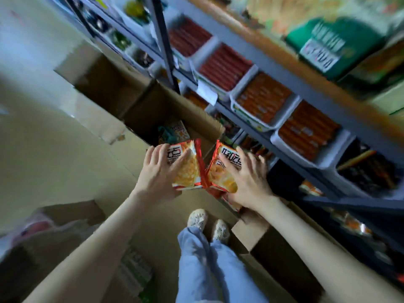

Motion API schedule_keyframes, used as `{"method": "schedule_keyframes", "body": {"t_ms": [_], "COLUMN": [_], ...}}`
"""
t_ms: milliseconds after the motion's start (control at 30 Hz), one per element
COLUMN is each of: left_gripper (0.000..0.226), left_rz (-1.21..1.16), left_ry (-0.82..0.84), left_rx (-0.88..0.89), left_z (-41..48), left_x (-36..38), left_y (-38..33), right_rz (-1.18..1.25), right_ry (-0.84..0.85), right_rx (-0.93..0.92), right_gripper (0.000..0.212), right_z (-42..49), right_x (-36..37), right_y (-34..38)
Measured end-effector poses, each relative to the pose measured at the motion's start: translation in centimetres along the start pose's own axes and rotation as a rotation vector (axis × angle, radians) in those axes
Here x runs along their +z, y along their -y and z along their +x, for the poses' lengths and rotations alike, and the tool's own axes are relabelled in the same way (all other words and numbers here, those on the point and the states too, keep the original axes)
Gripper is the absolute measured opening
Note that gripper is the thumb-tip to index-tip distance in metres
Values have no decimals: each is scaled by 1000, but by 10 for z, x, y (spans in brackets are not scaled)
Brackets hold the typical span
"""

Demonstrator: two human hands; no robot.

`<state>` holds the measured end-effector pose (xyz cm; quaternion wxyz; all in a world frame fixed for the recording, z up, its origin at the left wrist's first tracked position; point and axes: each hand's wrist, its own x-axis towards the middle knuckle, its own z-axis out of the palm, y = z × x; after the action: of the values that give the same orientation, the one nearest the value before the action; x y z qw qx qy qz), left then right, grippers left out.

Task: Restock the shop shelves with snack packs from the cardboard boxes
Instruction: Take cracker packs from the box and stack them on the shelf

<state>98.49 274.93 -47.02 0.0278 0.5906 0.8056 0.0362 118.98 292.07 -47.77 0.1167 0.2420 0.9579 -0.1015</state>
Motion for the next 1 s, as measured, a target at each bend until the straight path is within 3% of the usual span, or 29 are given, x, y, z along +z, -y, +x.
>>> {"method": "schedule_keyframes", "body": {"t_ms": [200,433,567,867,1000], "left_gripper": [84,89,88,116,116], "left_rz": [98,247,254,176,143], "left_ry": [-213,-589,-729,-844,-837], "left_rx": [-10,63,80,111,198], "left_z": [22,74,108,224,274], "left_x": [-170,-306,-356,-421,-436], "left_y": [8,19,27,57,69], "right_rz": [-103,-194,-283,-328,-285], "right_ry": [-339,-601,-850,-944,-915], "right_rx": [-107,-67,-81,137,274], "right_gripper": [116,116,121,123,108], "right_z": [5,8,15,69,100], "right_x": [-158,-316,-375,-471,-499], "right_y": [24,32,28,-3,-23]}}
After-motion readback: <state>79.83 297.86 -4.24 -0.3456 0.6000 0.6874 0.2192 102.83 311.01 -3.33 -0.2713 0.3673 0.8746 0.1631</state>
